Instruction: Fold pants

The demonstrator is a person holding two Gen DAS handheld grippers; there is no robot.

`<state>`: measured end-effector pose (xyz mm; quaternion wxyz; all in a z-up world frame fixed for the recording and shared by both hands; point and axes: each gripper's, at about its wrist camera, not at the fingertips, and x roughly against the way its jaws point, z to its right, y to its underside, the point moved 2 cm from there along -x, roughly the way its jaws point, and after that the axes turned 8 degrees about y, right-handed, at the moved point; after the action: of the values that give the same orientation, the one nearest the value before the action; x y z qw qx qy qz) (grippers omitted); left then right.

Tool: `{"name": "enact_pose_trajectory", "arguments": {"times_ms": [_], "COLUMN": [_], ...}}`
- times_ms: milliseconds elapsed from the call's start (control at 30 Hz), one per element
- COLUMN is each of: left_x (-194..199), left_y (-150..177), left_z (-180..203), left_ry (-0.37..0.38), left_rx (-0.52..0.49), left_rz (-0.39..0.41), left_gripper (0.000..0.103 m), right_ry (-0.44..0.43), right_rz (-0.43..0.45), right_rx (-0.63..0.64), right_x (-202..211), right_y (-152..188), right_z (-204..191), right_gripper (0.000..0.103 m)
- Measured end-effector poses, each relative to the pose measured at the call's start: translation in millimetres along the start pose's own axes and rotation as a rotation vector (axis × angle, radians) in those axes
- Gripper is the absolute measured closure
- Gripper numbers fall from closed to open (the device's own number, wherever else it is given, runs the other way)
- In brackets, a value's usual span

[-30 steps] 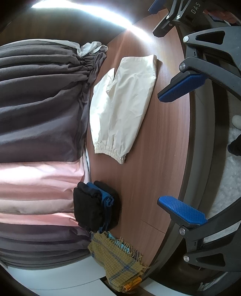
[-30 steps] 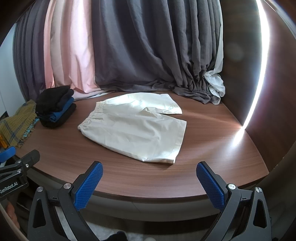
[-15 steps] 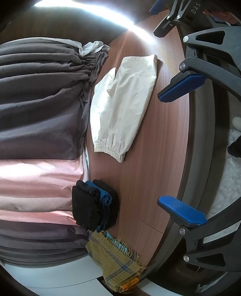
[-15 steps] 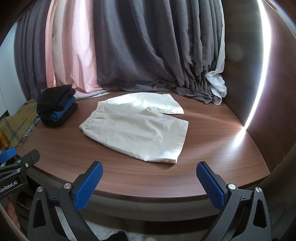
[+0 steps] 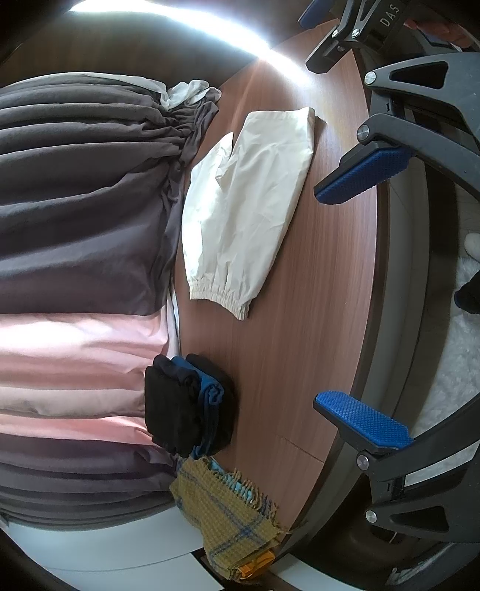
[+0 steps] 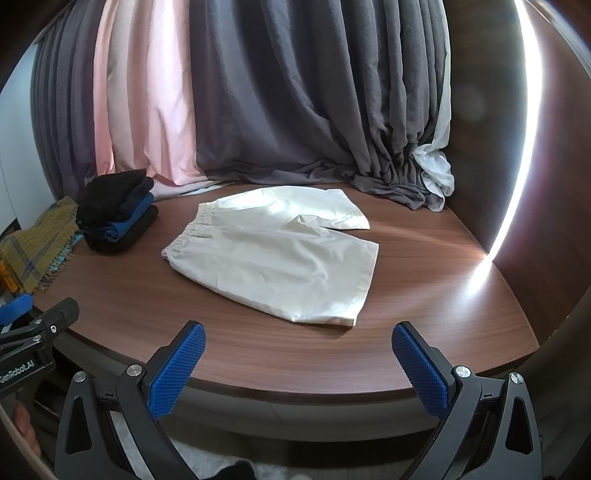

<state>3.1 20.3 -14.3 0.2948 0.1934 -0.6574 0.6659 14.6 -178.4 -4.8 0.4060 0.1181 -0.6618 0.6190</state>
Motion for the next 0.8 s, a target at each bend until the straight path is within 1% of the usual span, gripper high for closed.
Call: {"name": "enact_pose_trajectory", "arguments": {"times_ms": [700,800], "left_x": [-1.6,-6.1], "left_y": [0.6,-0.5], "left_z": [-3.2,-6.9], "left_ry": [-0.003,-0.003], "left_rx": [0.001,-0.005], "left_rz": [-0.005,-0.014], "left_gripper": [0.0,0.0], "right_ry": [-0.005,-0.006], "right_rz": [0.003,-0.004], "right_rx": [0.0,-0.001], "right_x": [-1.2,-3.2], "right_y": [3.2,3.0], "right_z": [1.9,-6.9], "right_gripper": [0.001,0.001]}}
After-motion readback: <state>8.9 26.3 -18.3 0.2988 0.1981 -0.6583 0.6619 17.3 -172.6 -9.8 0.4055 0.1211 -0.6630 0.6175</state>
